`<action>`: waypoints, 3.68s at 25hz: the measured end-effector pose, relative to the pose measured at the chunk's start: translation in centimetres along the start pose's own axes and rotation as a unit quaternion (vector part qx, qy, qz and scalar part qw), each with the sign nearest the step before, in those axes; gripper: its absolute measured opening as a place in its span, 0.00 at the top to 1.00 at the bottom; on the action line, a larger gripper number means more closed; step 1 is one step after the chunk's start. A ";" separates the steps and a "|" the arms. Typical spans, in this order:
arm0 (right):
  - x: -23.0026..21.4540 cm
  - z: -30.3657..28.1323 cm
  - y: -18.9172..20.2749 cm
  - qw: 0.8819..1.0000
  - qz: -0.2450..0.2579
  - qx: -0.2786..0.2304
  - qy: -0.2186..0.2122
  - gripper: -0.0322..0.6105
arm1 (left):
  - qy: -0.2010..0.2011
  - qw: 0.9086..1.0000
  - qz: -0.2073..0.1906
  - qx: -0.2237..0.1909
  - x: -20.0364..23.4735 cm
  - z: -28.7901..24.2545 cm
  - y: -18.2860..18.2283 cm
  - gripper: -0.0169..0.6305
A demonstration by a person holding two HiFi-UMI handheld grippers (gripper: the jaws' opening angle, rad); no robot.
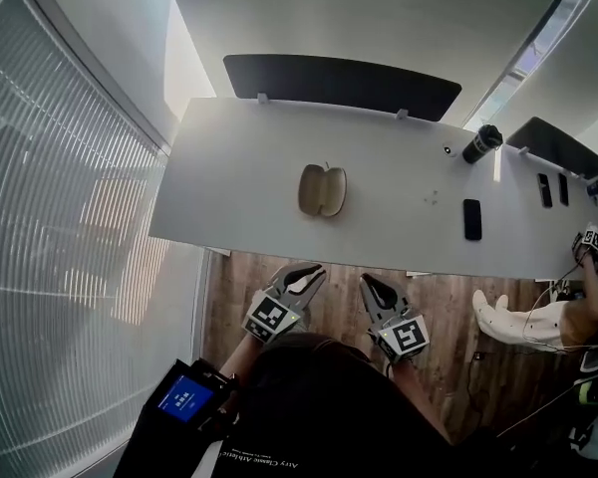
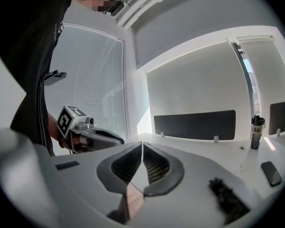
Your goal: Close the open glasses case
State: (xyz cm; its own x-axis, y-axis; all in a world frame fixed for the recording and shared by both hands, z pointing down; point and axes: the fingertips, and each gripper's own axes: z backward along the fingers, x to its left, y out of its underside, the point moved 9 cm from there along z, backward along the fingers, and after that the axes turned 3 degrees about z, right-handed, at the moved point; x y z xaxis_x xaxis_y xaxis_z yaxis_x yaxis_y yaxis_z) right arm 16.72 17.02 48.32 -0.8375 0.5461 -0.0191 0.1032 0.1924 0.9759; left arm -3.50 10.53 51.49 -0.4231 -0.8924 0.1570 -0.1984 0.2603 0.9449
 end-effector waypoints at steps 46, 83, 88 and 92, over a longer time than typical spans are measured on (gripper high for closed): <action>-17.6 -20.4 9.5 0.982 -0.091 0.166 0.004 0.87 | 0.021 0.982 0.092 0.161 22.8 -12.6 8.9 0.88; -18.1 -25.3 13.4 0.971 -0.112 0.209 0.013 0.87 | 0.060 0.975 0.136 0.168 24.5 -13.1 12.6 0.94; -17.5 -26.3 12.3 0.975 -0.107 0.193 0.005 0.87 | 0.065 0.974 0.125 0.177 24.7 -13.0 12.8 0.94; -17.2 -26.9 11.2 0.978 -0.103 0.179 0.000 0.87 | 0.077 0.973 0.113 0.188 24.6 -13.2 13.2 0.94</action>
State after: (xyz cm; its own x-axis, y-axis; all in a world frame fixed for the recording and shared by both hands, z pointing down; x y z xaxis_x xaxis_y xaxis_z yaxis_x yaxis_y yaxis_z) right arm 17.81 -12.16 65.43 -0.8605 0.4650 -0.2080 0.1124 0.5717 0.8127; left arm -4.88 -12.84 71.63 -0.3612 -0.8338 0.4176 -0.4364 0.5469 0.7145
